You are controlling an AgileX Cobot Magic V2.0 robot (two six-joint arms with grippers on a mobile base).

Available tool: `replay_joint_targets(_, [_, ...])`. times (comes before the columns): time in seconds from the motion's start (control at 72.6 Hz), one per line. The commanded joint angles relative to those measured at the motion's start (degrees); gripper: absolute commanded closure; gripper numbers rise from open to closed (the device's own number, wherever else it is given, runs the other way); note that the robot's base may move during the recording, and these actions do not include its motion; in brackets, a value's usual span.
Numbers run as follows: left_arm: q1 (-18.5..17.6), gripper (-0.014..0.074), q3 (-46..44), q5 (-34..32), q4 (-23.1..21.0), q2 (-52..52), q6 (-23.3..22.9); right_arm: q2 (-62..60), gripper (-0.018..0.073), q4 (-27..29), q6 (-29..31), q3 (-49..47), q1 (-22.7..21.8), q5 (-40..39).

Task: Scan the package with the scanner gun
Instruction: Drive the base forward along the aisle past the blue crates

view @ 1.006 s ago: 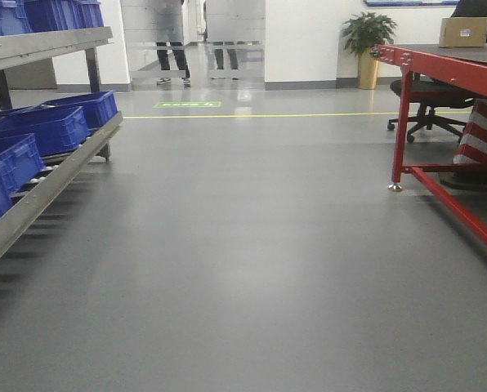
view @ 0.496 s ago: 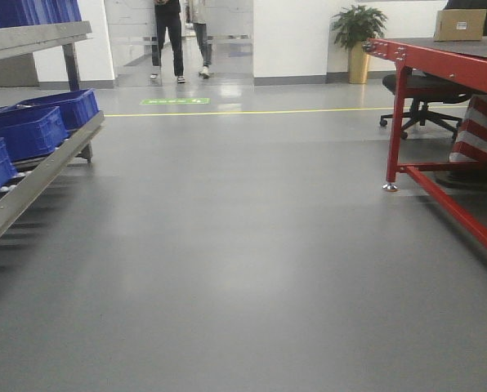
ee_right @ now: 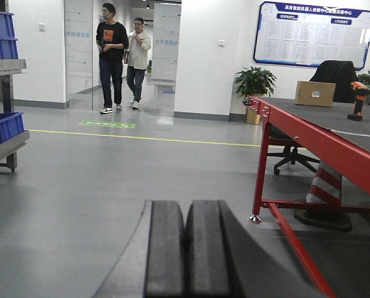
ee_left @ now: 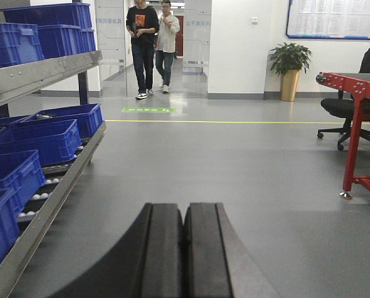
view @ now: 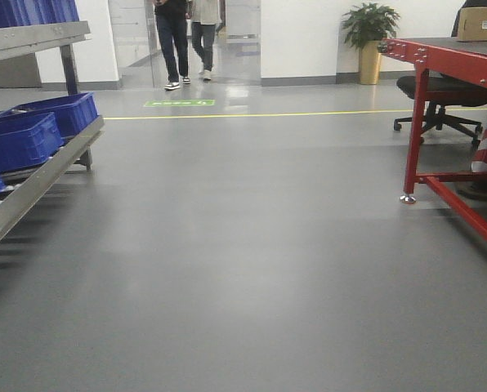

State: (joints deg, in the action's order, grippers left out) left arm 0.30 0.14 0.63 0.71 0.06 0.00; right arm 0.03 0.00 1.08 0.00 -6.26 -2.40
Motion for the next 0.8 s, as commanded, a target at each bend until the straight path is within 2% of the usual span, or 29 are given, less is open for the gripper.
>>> replay_joint_targets(0.0, [0.1,0.0707,-0.1,-1.0,-0.3,-0.1,0.0,0.0,0.0722,0.0,0.5,0.0,0.1,-1.0])
replay_joint_targets(0.785, [0.1,0.0707,-0.1,-1.0,-0.3,-0.1,0.0,0.0,0.0722,0.0,0.5,0.0,0.1,-1.0])
